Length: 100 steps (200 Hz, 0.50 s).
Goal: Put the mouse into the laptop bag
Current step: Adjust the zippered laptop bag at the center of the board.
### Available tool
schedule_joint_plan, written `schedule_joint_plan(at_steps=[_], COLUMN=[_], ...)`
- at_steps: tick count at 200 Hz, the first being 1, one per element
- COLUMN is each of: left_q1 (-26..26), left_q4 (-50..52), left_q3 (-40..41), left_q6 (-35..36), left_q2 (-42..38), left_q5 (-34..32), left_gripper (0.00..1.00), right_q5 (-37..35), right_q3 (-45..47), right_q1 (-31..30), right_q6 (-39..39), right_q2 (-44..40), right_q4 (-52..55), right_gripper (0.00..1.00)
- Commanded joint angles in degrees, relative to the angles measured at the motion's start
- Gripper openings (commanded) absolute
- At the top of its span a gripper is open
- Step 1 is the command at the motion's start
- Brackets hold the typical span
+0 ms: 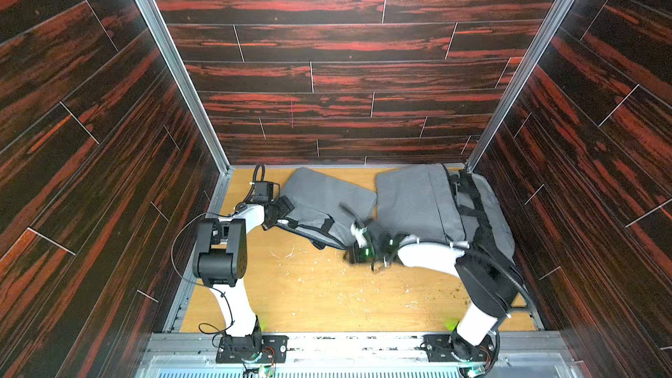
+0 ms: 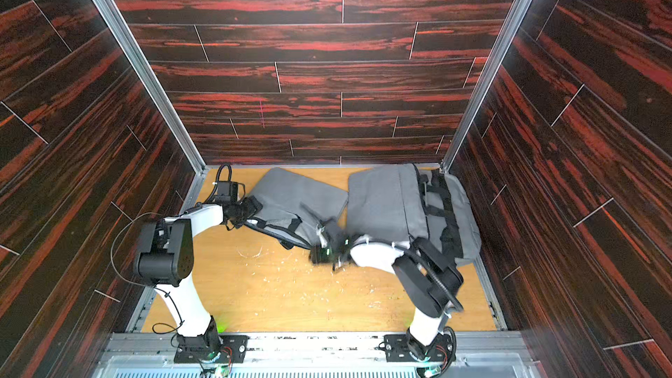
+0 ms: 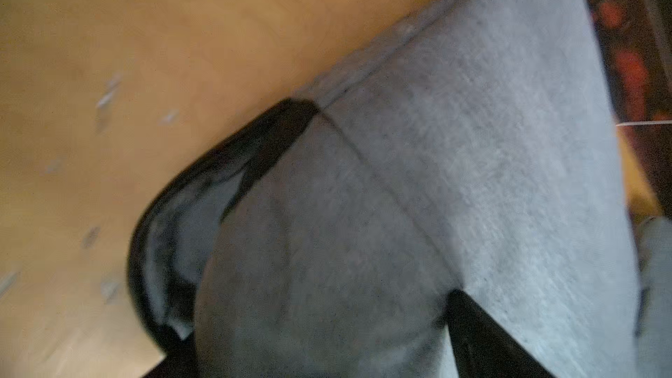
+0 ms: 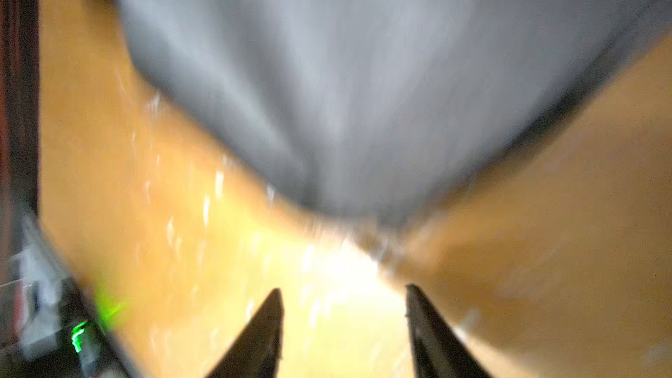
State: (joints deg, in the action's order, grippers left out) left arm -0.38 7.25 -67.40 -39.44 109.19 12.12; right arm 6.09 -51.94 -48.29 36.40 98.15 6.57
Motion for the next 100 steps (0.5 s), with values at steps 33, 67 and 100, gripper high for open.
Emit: schedule_joint_plan(at_steps=[33, 67, 100], left_q1=[-5.47, -12.12, -21.02], left_q4=[9.71, 17.97, 21.66], left_q3=[1.62, 3.56, 9.51], left_q6=[2.35, 3.87, 2.54], left_q2=[-20.59, -34.34, -41.50], left_q5=[-1.67, -9.28, -13.04], left_gripper=[0.90, 0.93, 0.91], right_q5=[-0.85, 1.18, 5.24], right_q3=[4.57, 3.56, 1.33], right_q1=[1.09, 5.77, 11.51], right_q6=[5.29, 4.46, 4.53], right_q2=[-12.06, -13.80, -7.40], right_q4=[-1.40, 0.32, -1.55], right_gripper=[0.70, 0.74, 0.74])
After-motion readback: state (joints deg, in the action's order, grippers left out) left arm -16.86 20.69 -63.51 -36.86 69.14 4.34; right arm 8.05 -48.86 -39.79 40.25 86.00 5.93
